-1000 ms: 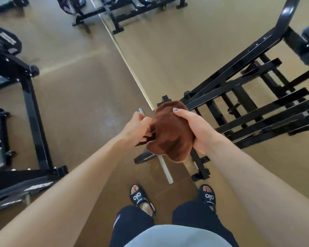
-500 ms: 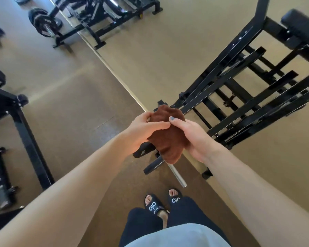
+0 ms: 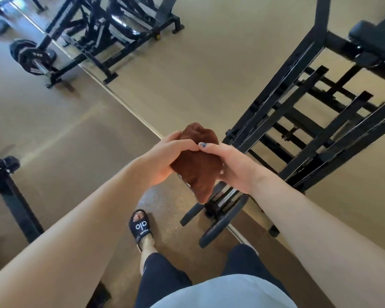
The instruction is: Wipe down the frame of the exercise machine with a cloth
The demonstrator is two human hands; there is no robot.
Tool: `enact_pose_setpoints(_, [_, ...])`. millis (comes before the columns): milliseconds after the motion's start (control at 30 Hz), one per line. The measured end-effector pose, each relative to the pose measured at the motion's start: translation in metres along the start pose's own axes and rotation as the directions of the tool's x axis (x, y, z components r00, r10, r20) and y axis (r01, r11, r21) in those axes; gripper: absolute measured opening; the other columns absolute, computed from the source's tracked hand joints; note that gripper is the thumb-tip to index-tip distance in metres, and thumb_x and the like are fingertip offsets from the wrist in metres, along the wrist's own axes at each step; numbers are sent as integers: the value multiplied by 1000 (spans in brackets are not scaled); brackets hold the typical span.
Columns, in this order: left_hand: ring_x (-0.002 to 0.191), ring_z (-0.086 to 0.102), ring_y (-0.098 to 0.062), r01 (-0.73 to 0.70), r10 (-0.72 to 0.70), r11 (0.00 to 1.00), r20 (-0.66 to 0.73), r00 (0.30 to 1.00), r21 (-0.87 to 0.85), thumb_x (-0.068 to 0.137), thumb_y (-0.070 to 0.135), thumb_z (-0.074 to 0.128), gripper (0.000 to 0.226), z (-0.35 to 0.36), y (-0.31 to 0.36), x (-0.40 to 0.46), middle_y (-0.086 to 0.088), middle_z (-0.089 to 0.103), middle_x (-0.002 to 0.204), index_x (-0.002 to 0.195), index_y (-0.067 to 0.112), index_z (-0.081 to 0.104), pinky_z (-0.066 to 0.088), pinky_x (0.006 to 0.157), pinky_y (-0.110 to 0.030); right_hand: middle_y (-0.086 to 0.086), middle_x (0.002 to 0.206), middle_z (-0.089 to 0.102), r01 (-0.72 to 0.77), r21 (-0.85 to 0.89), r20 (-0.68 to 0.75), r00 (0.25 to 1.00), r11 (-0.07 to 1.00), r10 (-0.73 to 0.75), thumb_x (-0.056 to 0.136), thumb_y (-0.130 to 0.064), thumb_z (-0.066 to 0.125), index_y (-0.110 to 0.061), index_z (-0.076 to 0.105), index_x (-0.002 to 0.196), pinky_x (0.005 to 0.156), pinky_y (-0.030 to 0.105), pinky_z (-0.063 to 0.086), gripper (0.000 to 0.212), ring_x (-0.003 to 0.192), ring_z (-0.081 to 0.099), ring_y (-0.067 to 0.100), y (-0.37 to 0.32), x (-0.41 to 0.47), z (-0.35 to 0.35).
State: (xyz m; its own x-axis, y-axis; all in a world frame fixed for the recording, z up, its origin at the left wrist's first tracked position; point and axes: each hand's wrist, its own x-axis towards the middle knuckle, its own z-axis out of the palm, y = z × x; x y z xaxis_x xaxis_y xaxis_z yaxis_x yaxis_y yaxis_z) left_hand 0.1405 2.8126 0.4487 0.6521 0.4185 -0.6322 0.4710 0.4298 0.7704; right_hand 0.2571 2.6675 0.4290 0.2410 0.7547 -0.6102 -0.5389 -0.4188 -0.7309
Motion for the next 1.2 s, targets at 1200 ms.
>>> enact_pose_setpoints(1200, [93,70,-10,-381,-27,674,536,844,634,84,30,79,41,-218,286,293,6,70,107,122,36,64,50,65,-18,18,127,70,356,497,-401,903,791,-155,85,-27,76,-20,78,113,100,51,55,29,118,68,35,-199,309,117])
